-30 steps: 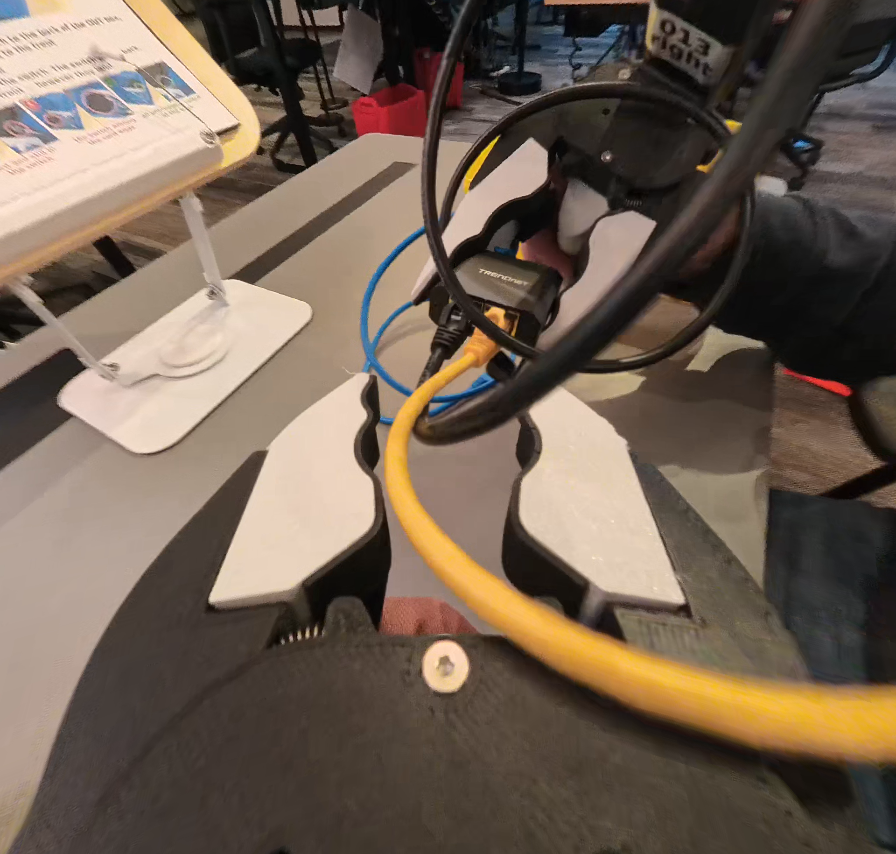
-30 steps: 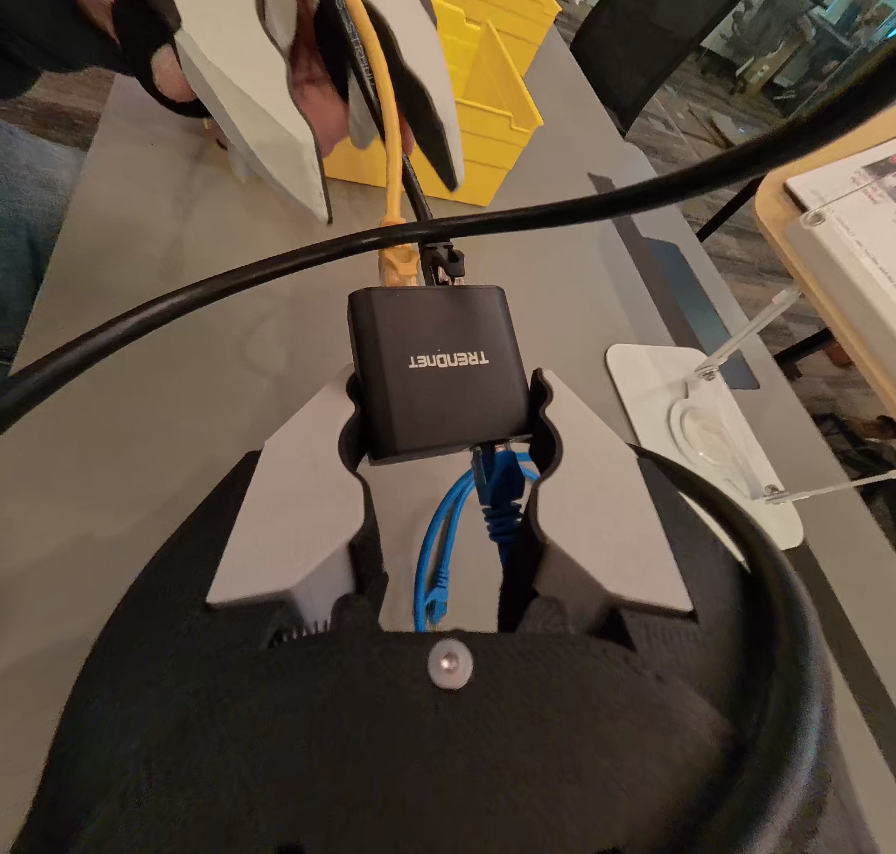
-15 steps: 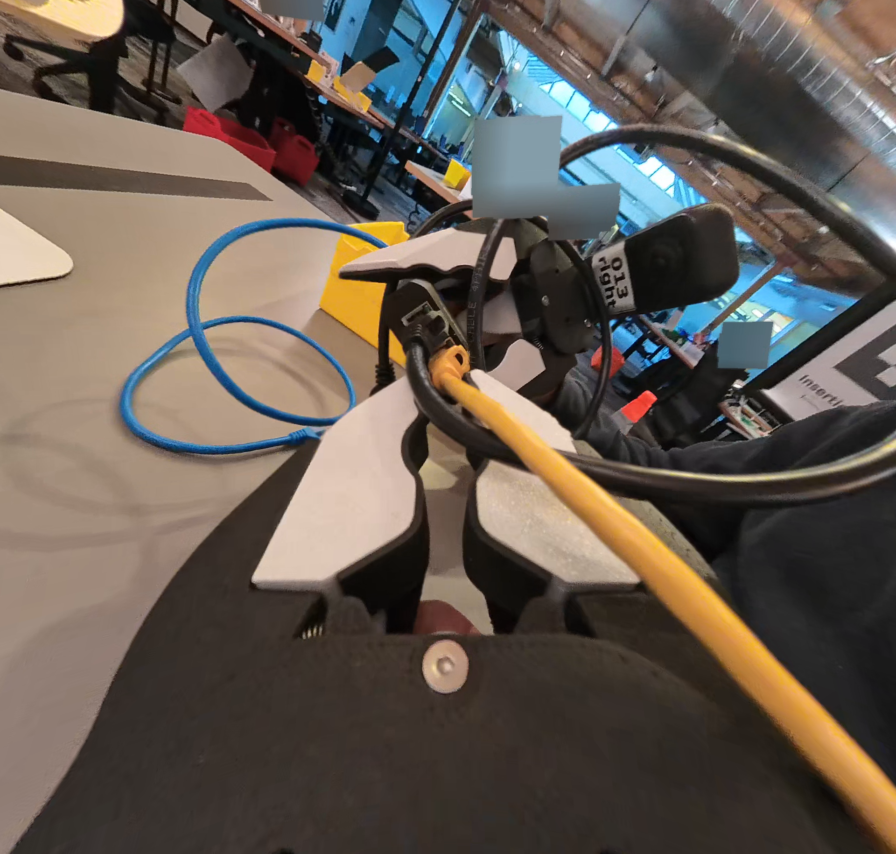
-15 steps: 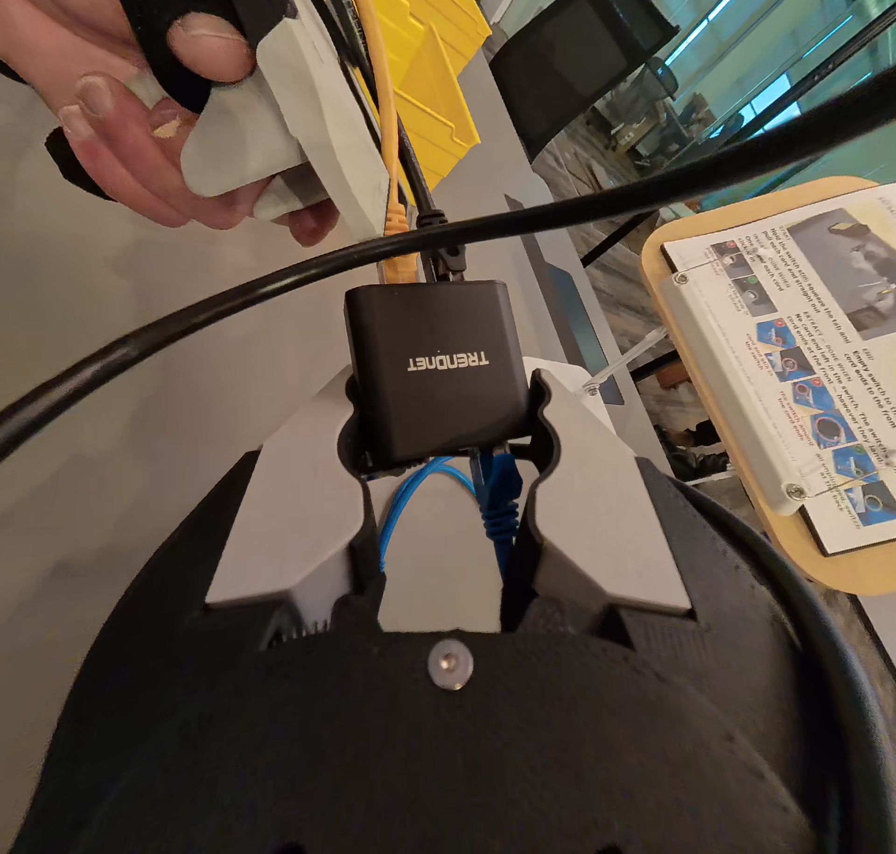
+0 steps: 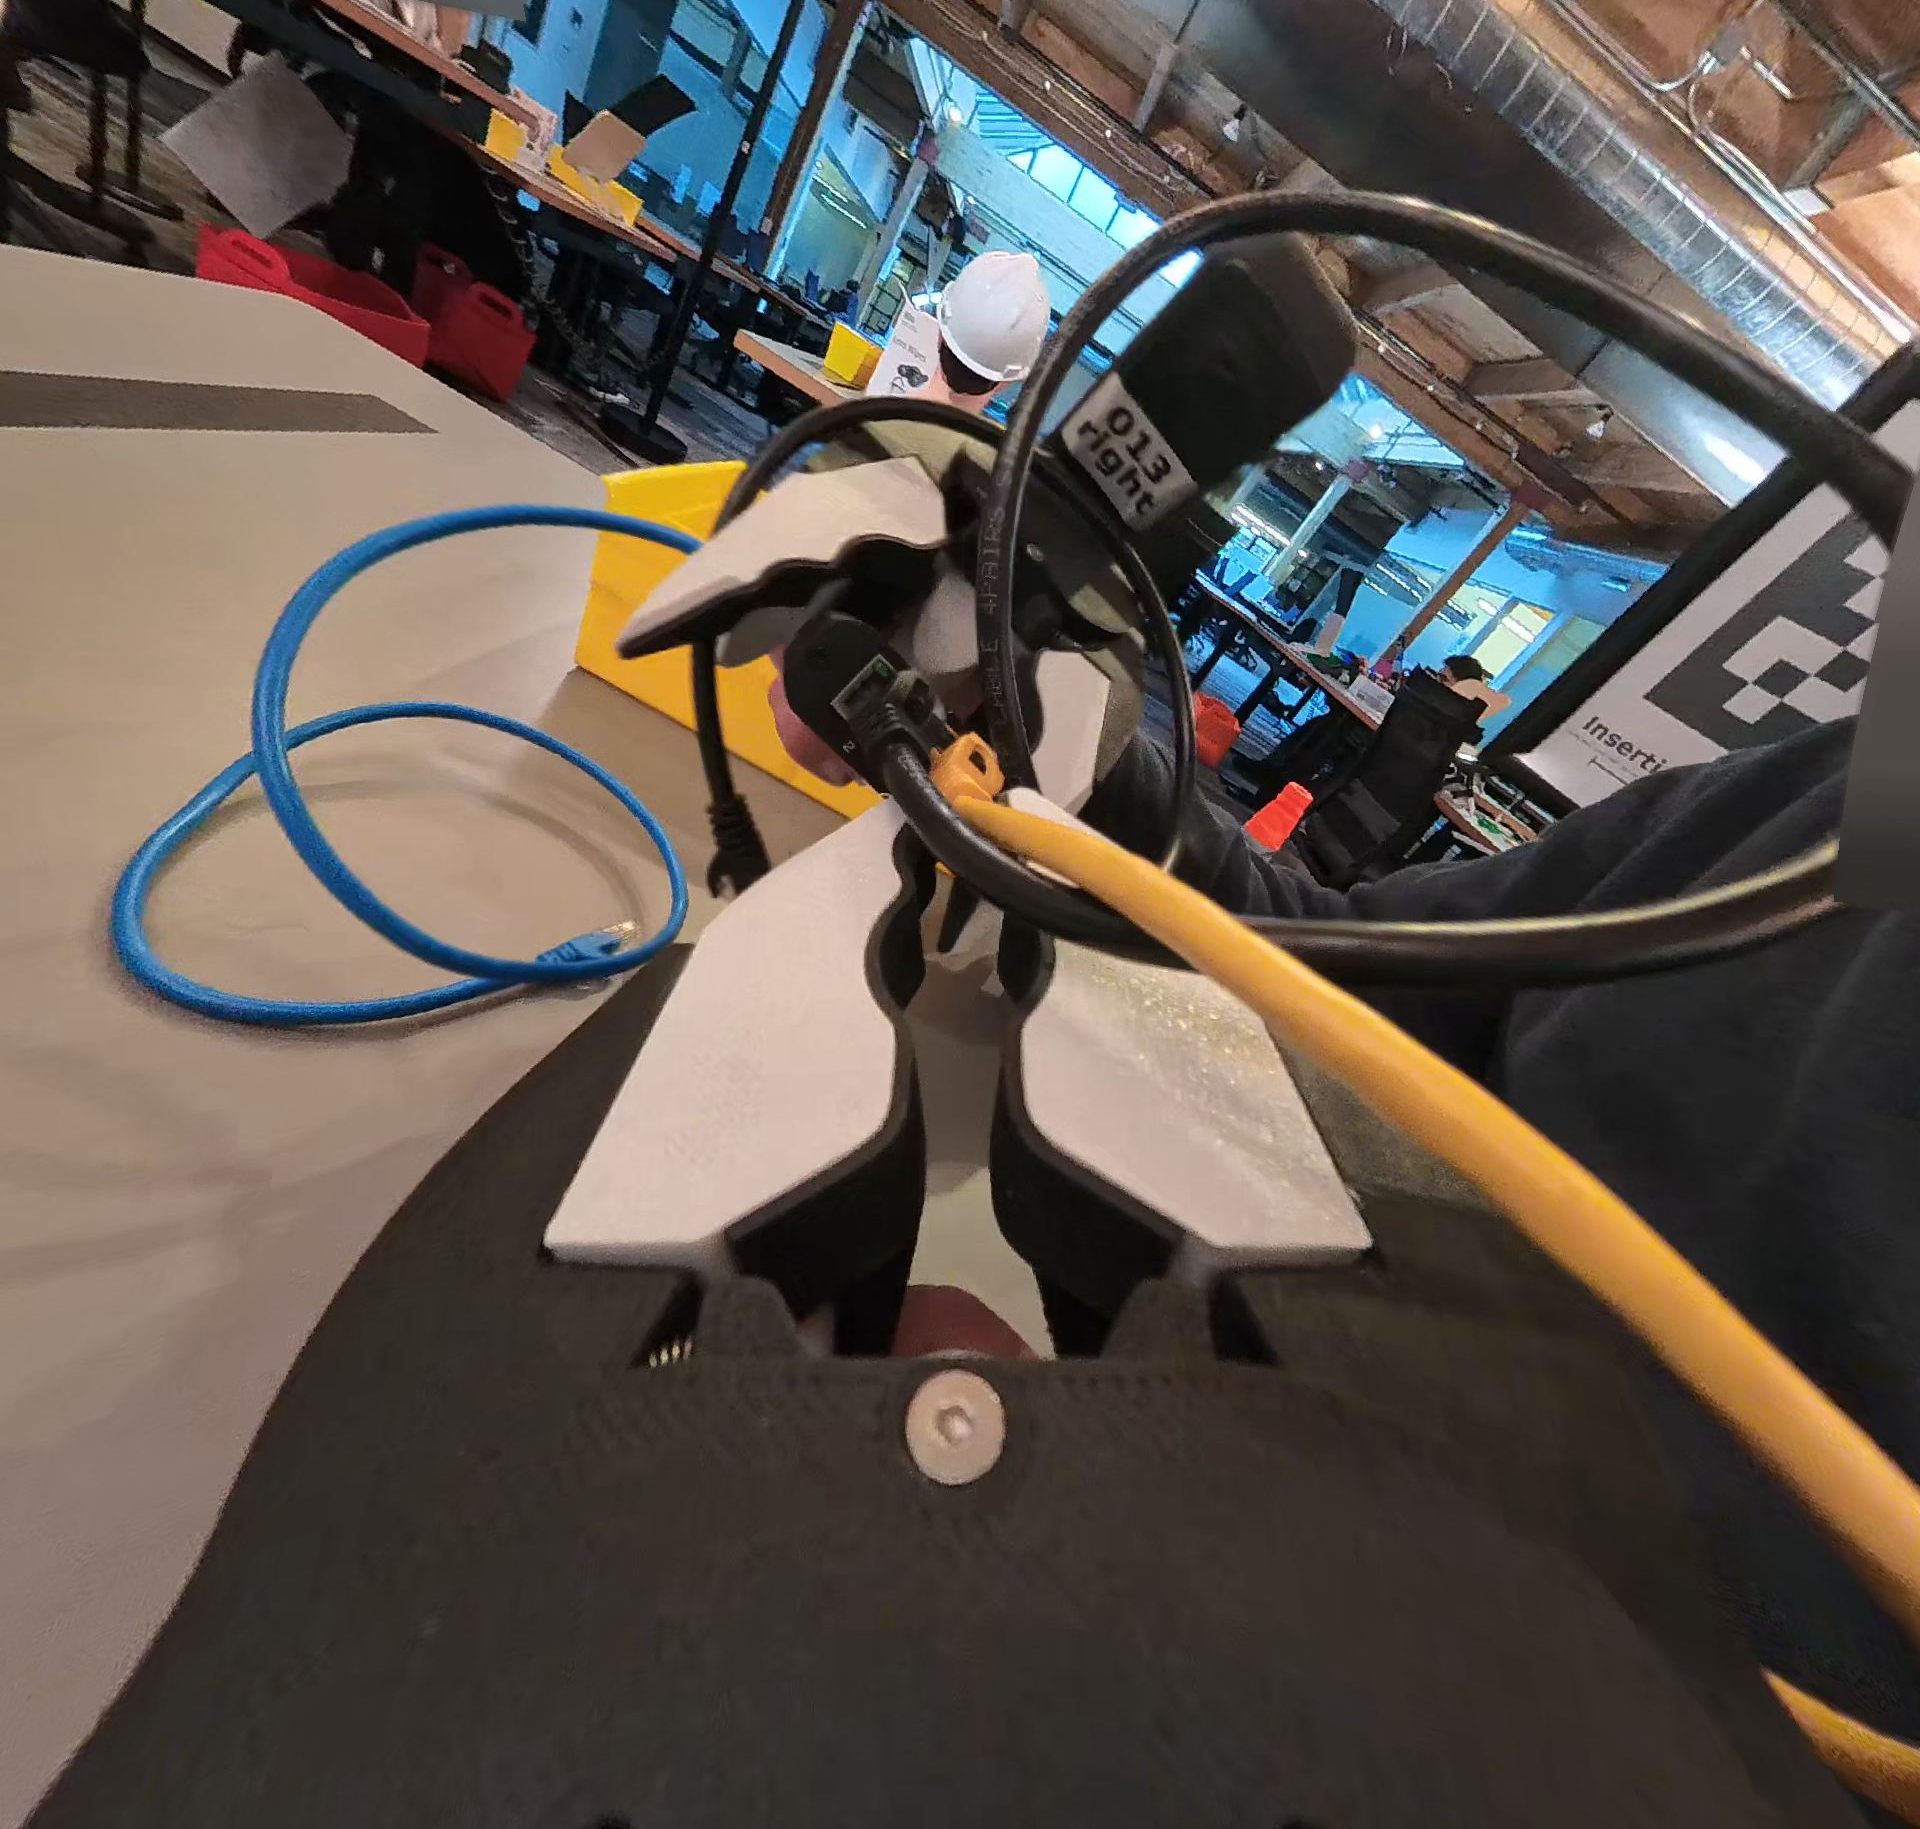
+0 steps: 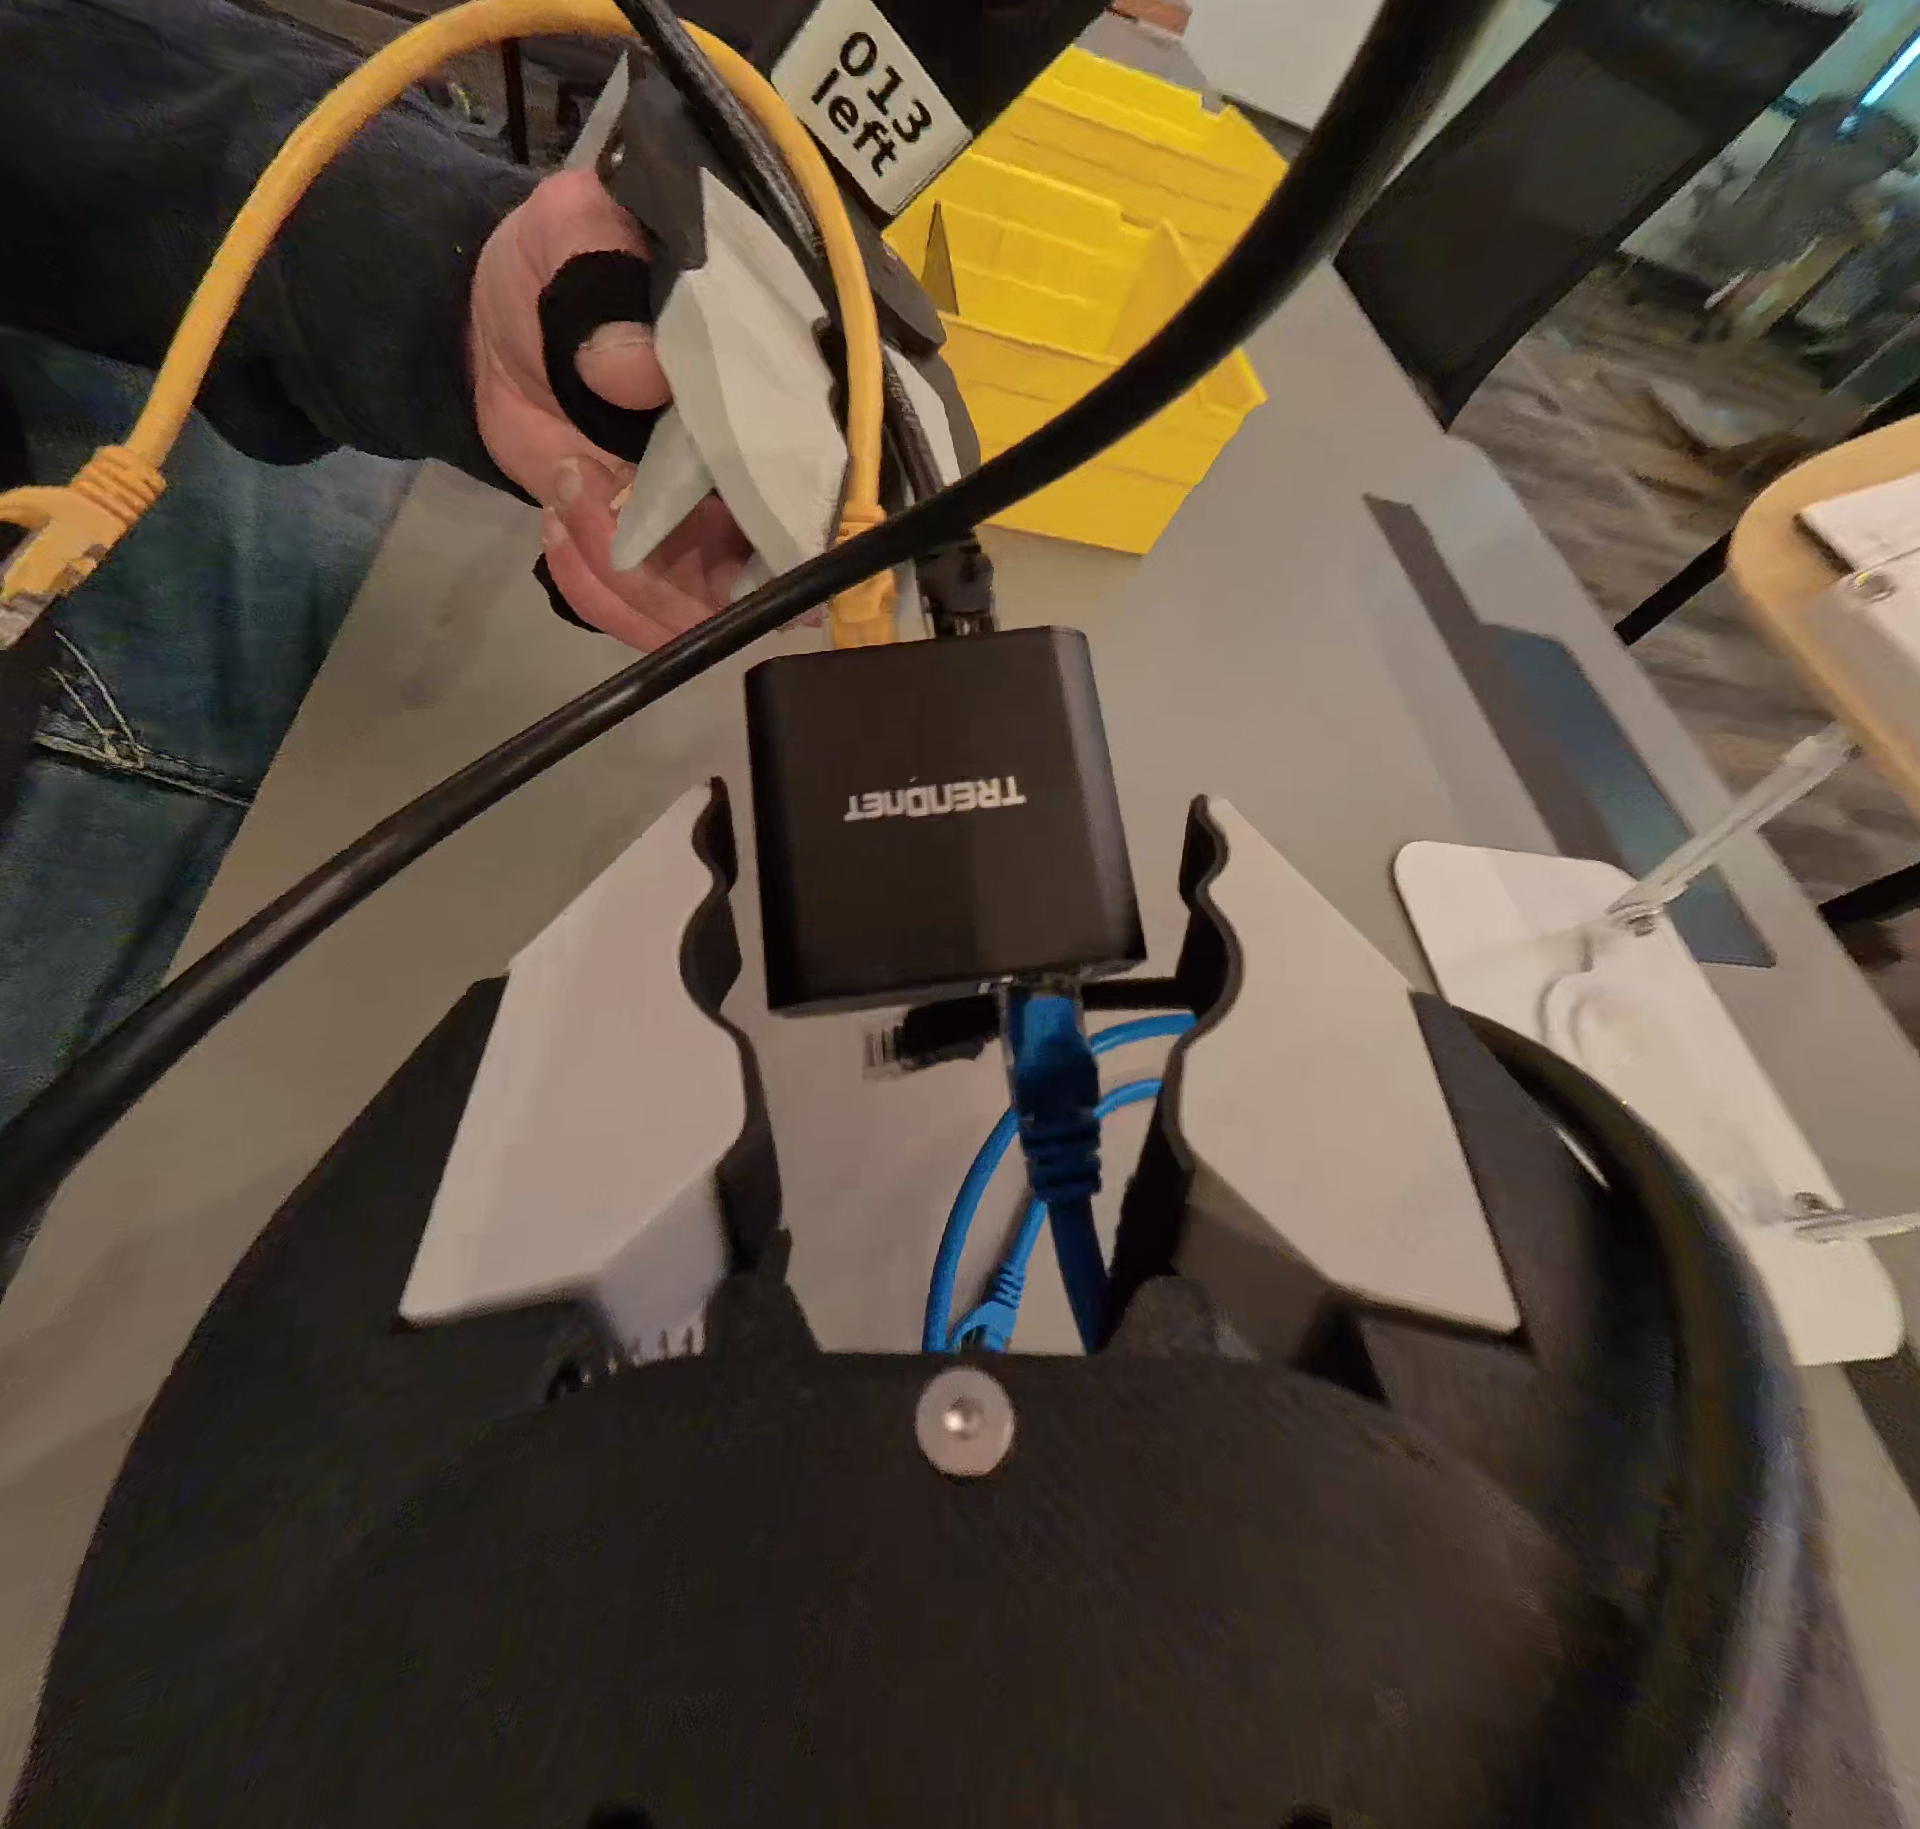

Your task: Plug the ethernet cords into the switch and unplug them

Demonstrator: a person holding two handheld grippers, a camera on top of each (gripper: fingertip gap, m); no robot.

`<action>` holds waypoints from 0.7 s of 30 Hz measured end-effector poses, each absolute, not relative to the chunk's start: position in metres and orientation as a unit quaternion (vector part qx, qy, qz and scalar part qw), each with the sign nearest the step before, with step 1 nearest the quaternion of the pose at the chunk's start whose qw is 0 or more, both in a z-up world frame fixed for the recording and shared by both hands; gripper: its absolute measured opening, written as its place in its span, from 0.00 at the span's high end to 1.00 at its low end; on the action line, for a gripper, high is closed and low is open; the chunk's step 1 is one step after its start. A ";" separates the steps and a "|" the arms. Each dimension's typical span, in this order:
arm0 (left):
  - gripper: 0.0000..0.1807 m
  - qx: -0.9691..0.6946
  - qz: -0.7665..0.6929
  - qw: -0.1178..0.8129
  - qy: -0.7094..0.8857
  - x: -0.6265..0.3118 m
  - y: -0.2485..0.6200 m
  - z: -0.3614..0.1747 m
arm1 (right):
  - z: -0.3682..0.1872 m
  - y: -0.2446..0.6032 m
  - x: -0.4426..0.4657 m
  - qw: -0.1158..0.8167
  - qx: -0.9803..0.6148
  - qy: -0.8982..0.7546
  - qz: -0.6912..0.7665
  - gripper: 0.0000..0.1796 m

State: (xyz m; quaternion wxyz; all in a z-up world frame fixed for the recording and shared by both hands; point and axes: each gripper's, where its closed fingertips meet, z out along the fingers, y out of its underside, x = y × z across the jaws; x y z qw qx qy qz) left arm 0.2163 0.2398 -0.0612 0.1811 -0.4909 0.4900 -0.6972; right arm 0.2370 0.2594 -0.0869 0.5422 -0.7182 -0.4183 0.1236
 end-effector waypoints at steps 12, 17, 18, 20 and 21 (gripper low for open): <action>0.94 -0.484 -0.702 0.186 0.489 0.217 0.235 -0.063 | -0.093 0.256 0.230 0.534 -0.721 -0.422 0.132 0.61; 0.91 -0.492 -0.678 0.222 0.498 0.217 0.241 -0.063 | -0.093 0.256 0.229 0.532 -0.723 -0.406 0.169 0.61; 0.90 -0.495 -0.674 0.230 0.498 0.216 0.244 -0.064 | -0.091 0.256 0.230 0.536 -0.721 -0.402 0.175 0.61; 0.88 -0.497 -0.676 0.238 0.489 0.213 0.250 -0.062 | -0.090 0.255 0.230 0.537 -0.719 -0.401 0.184 0.61; 0.86 -0.499 -0.673 0.245 0.487 0.212 0.252 -0.061 | -0.091 0.255 0.231 0.536 -0.719 -0.402 0.185 0.61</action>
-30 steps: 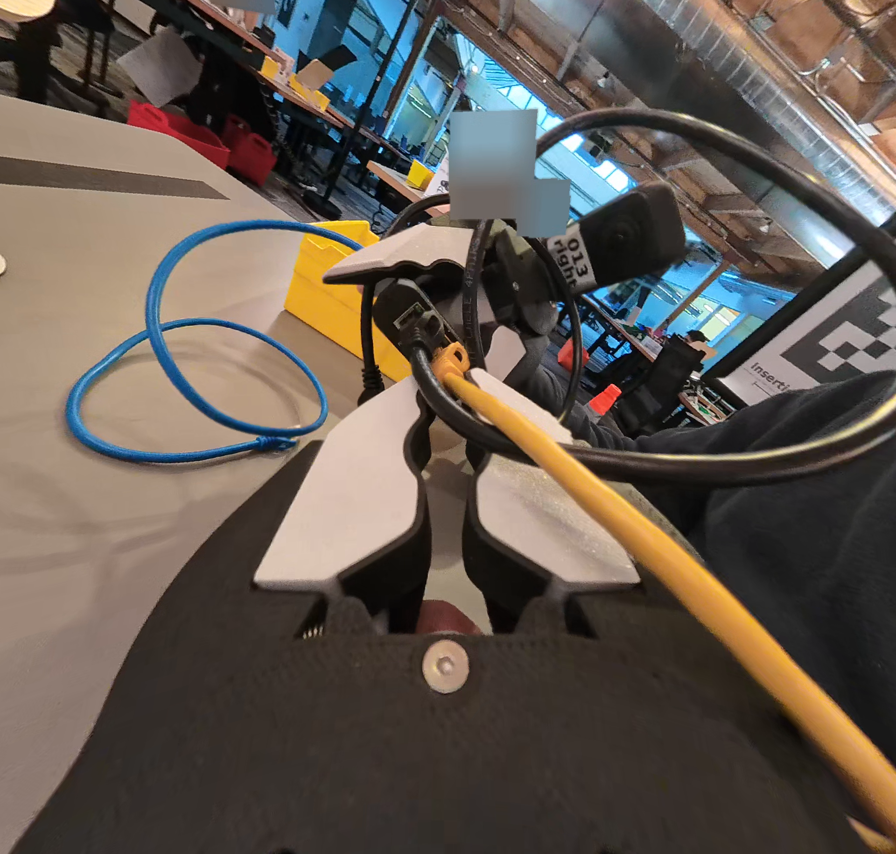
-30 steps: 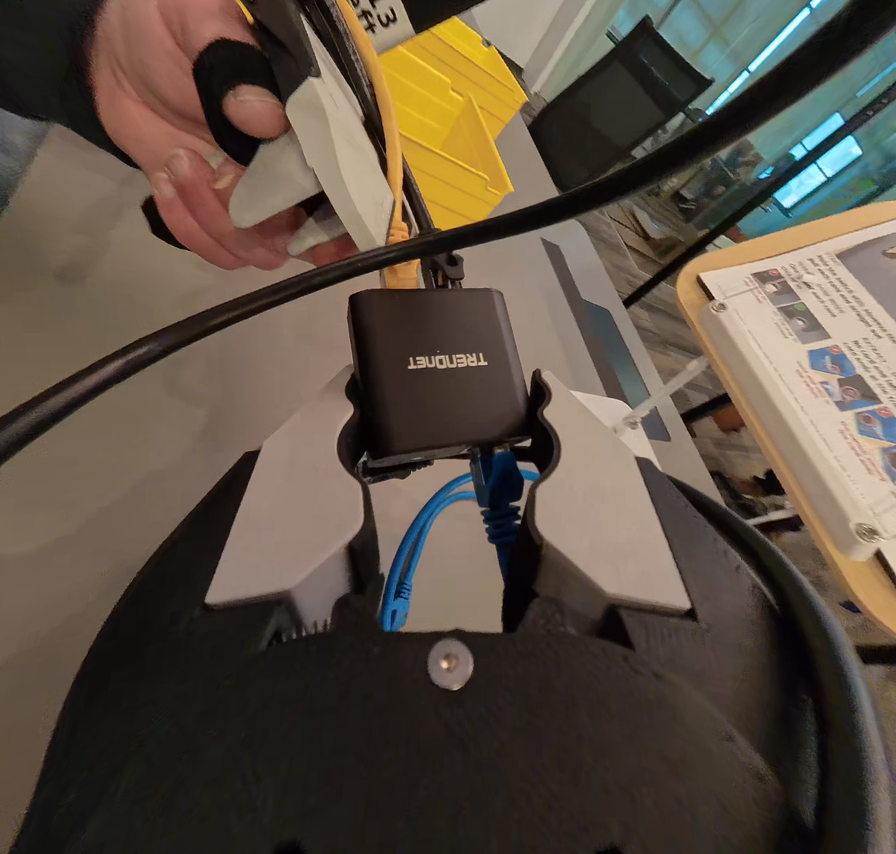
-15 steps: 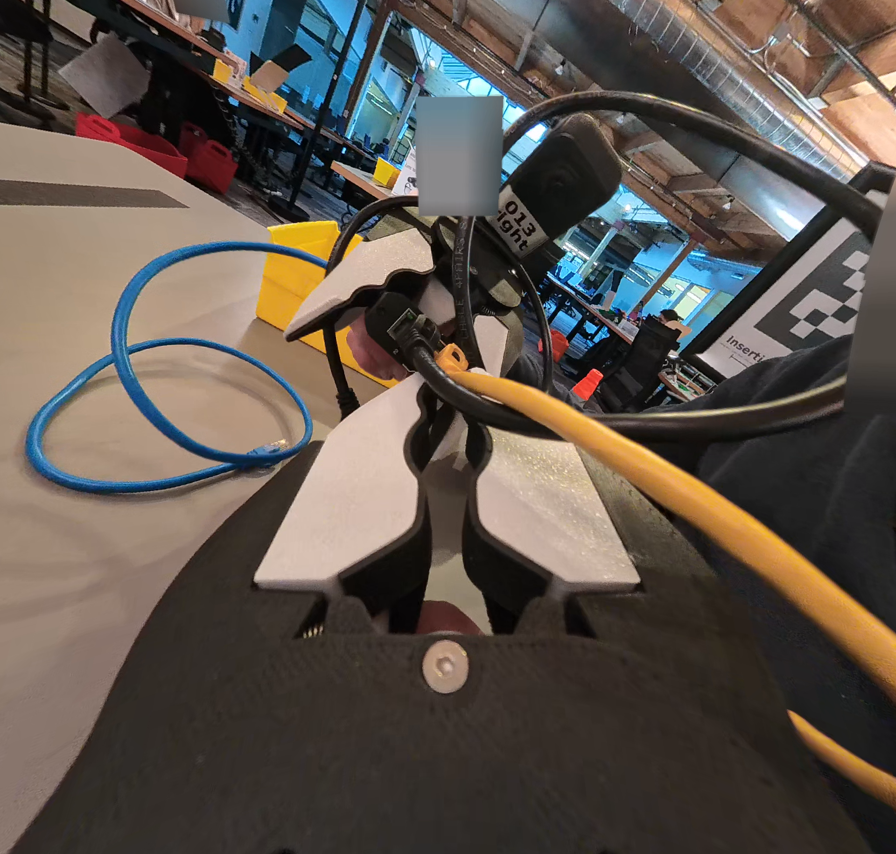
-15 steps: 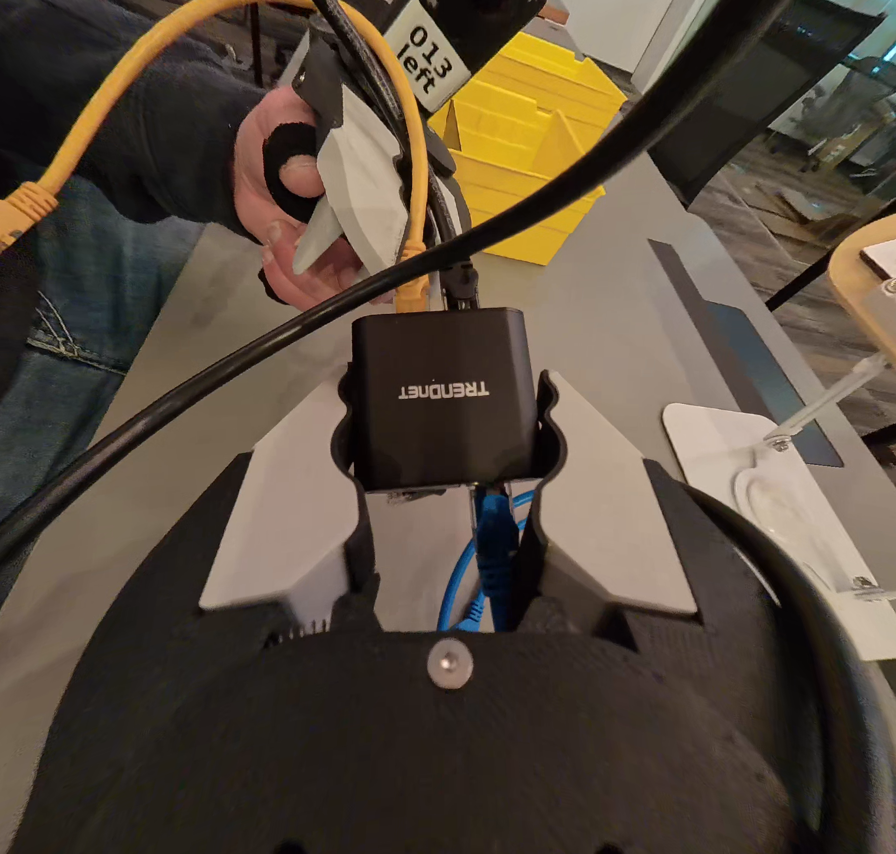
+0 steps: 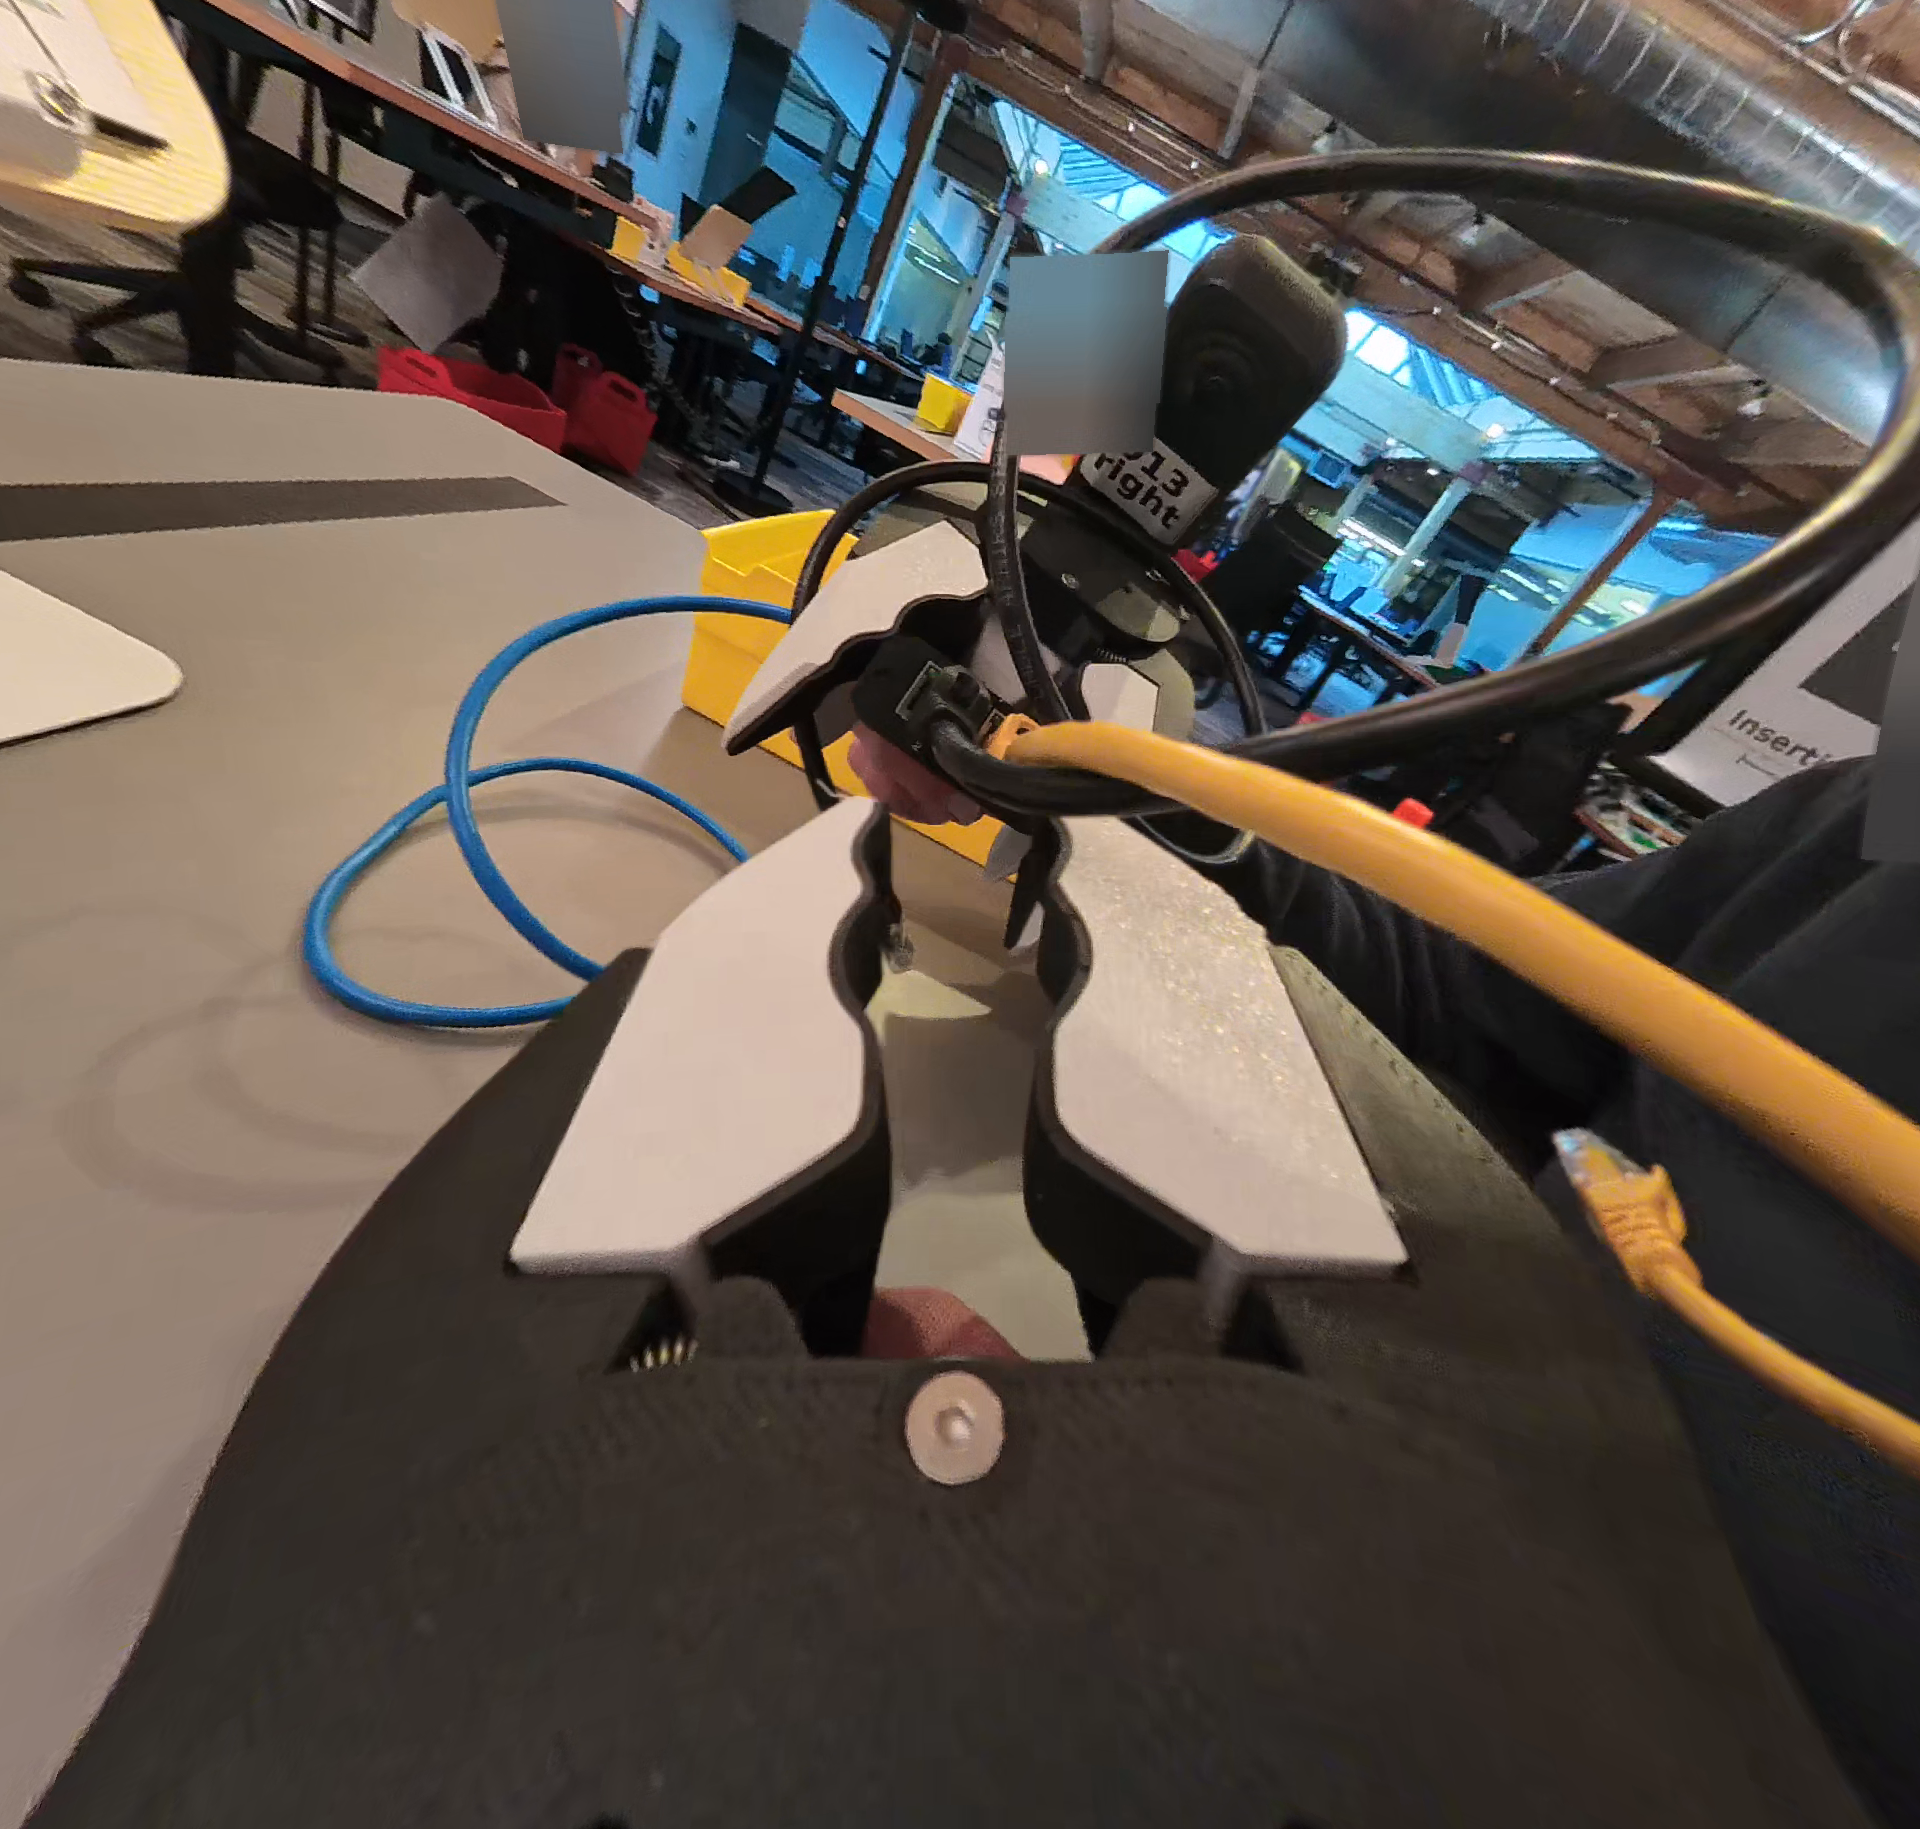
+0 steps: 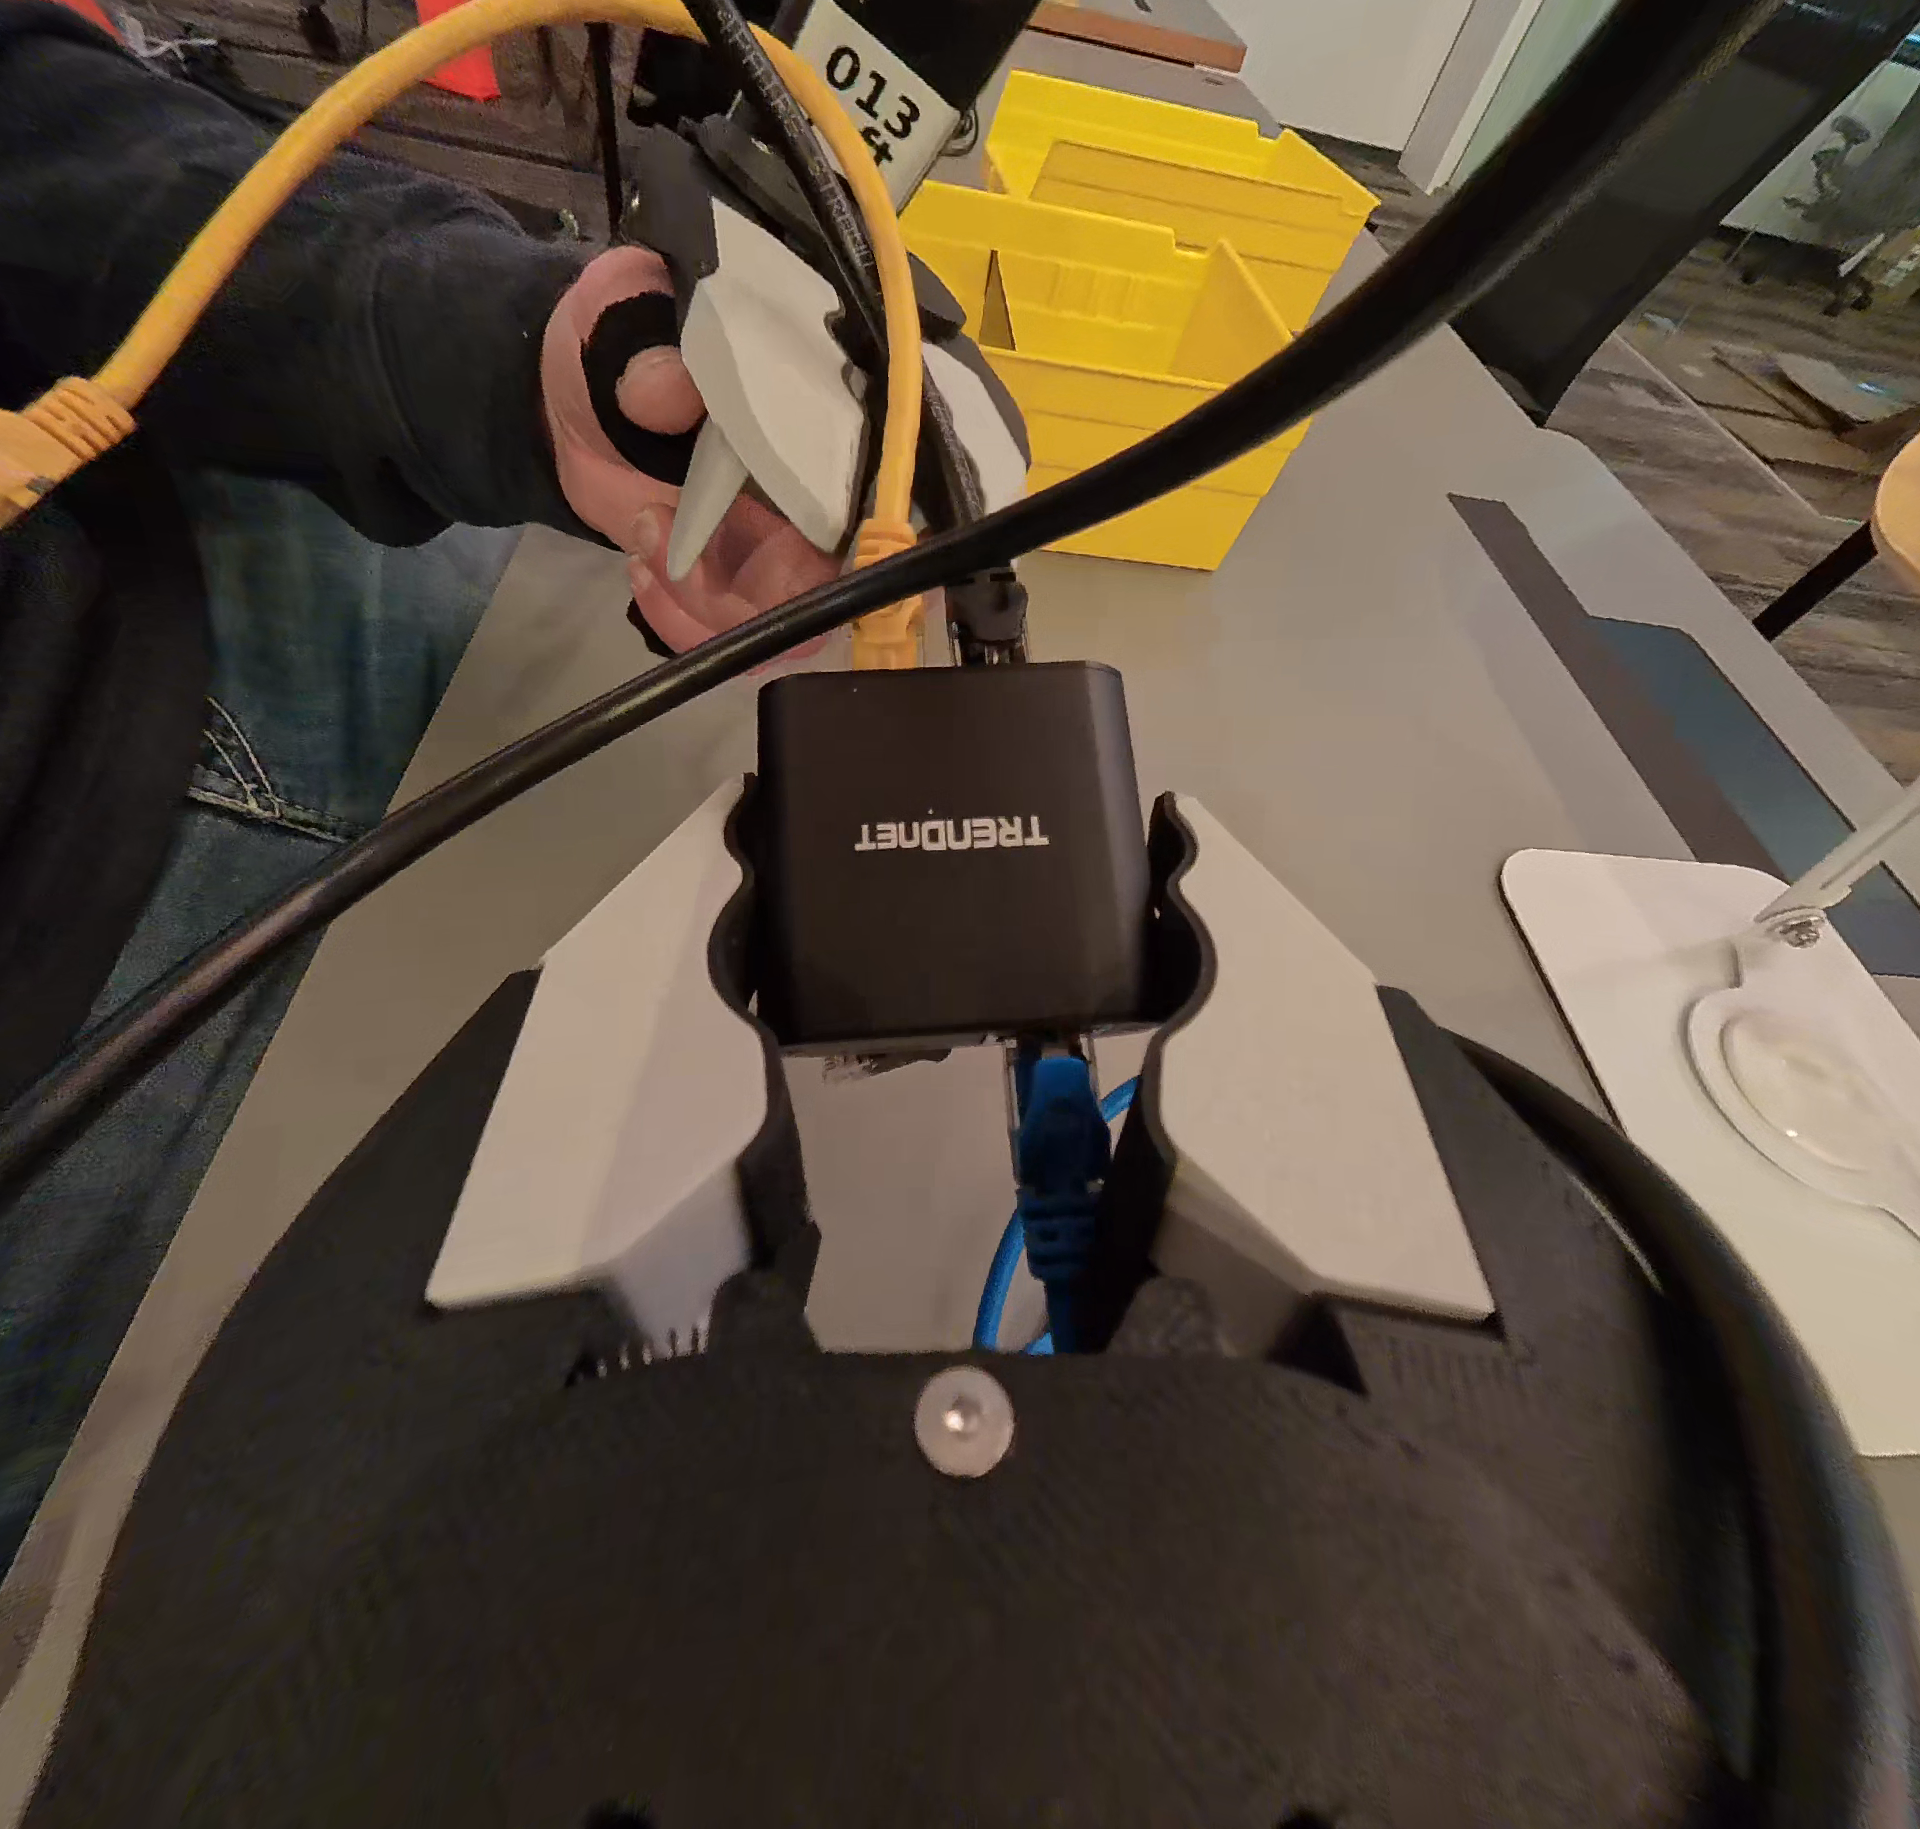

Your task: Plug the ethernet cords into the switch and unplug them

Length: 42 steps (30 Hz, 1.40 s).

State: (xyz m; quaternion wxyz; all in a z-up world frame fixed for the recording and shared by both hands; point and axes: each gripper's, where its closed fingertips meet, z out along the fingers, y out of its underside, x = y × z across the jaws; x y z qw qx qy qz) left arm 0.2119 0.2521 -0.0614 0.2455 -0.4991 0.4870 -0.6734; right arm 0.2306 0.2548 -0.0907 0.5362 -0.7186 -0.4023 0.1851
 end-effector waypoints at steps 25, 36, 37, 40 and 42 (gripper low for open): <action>0.95 -0.566 -0.564 0.332 0.502 0.210 0.305 -0.048 | -0.135 0.242 0.240 0.486 -0.784 -0.384 0.044 0.42; 0.95 -0.550 -0.393 0.369 0.638 0.186 0.349 -0.013 | -0.172 0.125 0.240 0.262 -0.867 -0.414 0.092 0.79; 0.95 -0.540 -0.375 0.356 0.664 0.186 0.346 -0.016 | -0.144 0.140 0.240 0.322 -0.857 -0.392 0.096 0.79; 0.95 -0.495 -0.345 0.309 0.735 0.192 0.329 -0.024 | -0.064 0.190 0.237 0.479 -0.801 -0.338 0.122 0.75; 0.95 -0.461 -0.330 0.273 0.777 0.197 0.313 -0.028 | -0.042 0.224 0.238 0.516 -0.781 -0.334 0.108 0.73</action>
